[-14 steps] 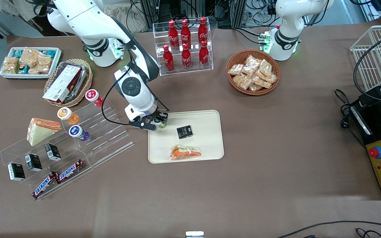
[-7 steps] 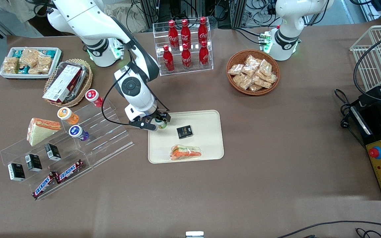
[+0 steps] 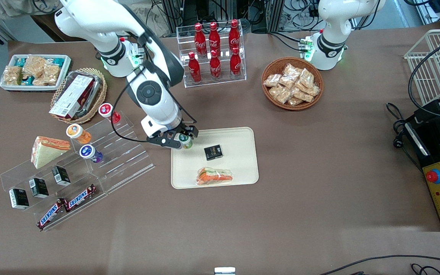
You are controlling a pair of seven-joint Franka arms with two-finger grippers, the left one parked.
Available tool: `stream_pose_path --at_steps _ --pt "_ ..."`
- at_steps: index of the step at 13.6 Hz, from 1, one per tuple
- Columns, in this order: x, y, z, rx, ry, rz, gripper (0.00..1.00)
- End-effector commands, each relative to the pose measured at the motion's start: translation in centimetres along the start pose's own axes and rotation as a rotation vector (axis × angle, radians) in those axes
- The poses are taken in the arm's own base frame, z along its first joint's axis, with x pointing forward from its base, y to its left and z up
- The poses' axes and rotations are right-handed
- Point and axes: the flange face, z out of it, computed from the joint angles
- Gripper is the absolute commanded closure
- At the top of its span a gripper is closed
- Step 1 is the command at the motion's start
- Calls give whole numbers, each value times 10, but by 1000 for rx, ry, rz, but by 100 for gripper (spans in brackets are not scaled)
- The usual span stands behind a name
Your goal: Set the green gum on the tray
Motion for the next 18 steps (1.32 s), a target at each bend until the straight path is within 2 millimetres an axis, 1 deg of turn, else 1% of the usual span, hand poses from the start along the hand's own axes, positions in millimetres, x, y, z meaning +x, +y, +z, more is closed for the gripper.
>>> stream_pose_path --at_steps 1,3,4,5,7,9,10,11,14,15,16,18 --pt "-12 -26 -79 9 -5 -36 0" --pt "-17 -32 -137 25 13 -51 0" --pt "-21 -30 -165 33 23 -63 0" --pt "-22 -27 -191 41 35 -65 0" --pt "-29 -13 -232 21 72 -72 0" --pt "-17 21 -266 -10 142 -88 0" --pt "-9 42 -283 -9 161 -128 0" --pt "5 69 -294 -14 161 -164 0" --pt "47 149 -308 -61 126 -238 0" --pt "59 180 -313 -75 105 -243 0" --pt "71 209 -316 -76 98 -230 0" --pt "88 259 -318 -76 92 -250 0"
